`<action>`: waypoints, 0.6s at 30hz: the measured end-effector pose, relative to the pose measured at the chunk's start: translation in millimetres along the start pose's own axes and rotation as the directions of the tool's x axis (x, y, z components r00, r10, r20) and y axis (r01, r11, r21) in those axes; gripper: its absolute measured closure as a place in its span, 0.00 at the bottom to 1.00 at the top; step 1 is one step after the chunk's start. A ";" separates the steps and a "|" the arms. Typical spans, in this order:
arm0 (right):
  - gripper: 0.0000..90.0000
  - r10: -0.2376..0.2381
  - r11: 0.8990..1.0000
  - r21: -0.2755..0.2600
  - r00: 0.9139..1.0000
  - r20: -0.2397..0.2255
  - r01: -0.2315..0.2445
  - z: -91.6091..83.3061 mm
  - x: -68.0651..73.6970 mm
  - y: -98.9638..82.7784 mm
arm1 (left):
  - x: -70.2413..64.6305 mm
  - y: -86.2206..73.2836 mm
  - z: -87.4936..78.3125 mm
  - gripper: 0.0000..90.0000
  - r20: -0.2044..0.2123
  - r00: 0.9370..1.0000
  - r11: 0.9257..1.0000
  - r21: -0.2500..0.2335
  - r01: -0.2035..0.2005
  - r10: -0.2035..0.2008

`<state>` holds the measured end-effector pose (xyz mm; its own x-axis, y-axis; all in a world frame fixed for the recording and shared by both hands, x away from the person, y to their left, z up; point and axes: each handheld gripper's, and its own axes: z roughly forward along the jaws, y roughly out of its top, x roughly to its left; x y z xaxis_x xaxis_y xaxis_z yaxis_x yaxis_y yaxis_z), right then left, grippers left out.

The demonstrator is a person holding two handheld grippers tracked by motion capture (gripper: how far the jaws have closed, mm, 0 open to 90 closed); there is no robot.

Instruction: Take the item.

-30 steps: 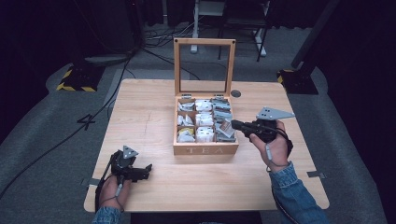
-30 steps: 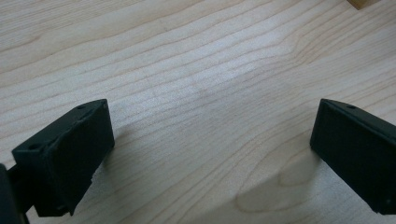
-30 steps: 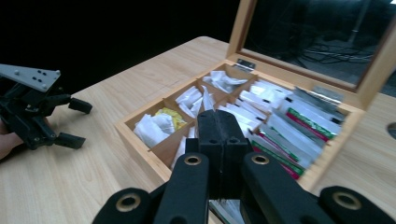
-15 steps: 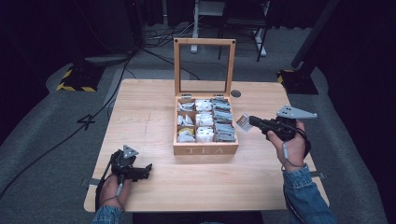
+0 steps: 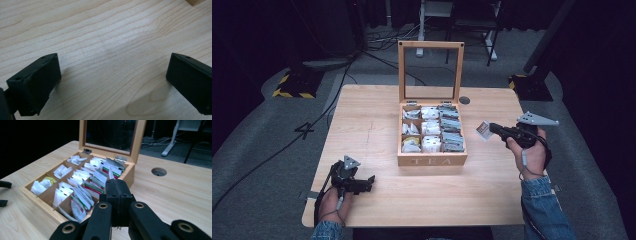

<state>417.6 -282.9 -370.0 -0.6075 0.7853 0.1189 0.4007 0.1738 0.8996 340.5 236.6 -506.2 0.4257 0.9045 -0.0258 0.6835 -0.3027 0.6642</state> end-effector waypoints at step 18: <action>1.00 0.075 0.992 0.097 0.992 0.106 -0.086 21.9 -41.9 -38.7 | 0.0 0.0 0.0 0.00 0.000 1.000 1.000 0.000 0.000 0.000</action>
<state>442.6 -309.5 -419.1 -0.4999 0.8545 0.1412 0.5160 0.1629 0.8409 340.5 236.6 -506.2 0.4255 0.9046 -0.0262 0.6837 -0.3024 0.6641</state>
